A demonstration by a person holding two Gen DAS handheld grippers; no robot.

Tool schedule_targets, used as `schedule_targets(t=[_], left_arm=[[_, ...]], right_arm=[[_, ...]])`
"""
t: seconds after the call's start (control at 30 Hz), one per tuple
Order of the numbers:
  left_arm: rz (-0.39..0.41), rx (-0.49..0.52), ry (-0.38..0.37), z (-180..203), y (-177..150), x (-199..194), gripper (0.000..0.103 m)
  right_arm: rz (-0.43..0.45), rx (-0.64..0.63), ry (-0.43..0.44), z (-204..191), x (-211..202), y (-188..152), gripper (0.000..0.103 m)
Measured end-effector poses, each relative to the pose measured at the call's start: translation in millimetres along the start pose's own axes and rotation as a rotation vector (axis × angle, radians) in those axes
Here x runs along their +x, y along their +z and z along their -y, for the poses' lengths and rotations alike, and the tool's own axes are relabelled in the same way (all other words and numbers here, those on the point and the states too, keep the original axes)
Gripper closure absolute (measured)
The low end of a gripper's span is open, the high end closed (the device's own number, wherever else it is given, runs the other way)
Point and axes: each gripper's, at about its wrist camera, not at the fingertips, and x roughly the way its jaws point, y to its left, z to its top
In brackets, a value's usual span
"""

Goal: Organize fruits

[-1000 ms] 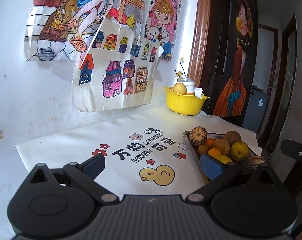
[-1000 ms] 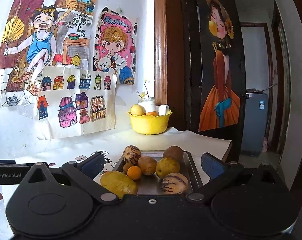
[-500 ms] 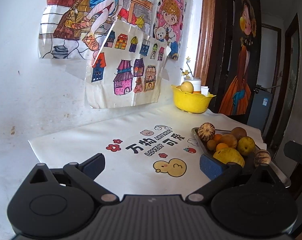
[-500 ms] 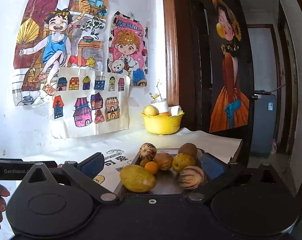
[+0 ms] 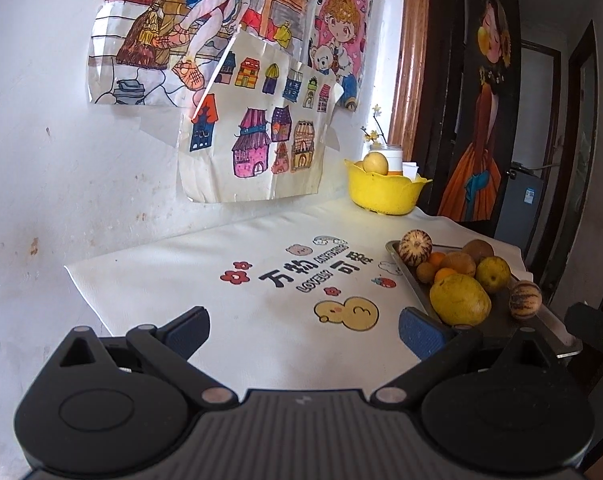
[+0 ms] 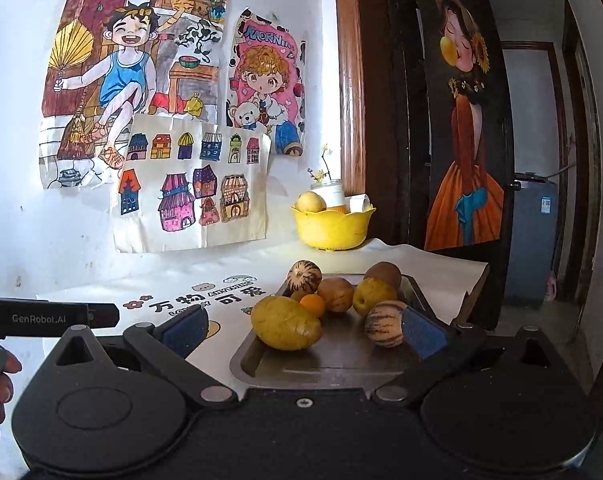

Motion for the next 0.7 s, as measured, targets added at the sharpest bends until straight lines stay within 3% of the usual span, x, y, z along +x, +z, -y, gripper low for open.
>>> schedule_targets(t=[0.7], left_arm=[[0.007, 0.012, -0.039, -7, -22, -12, 0.0]], right_arm=[[-0.068, 0.002, 0.013, -4, 8, -21, 0.0]])
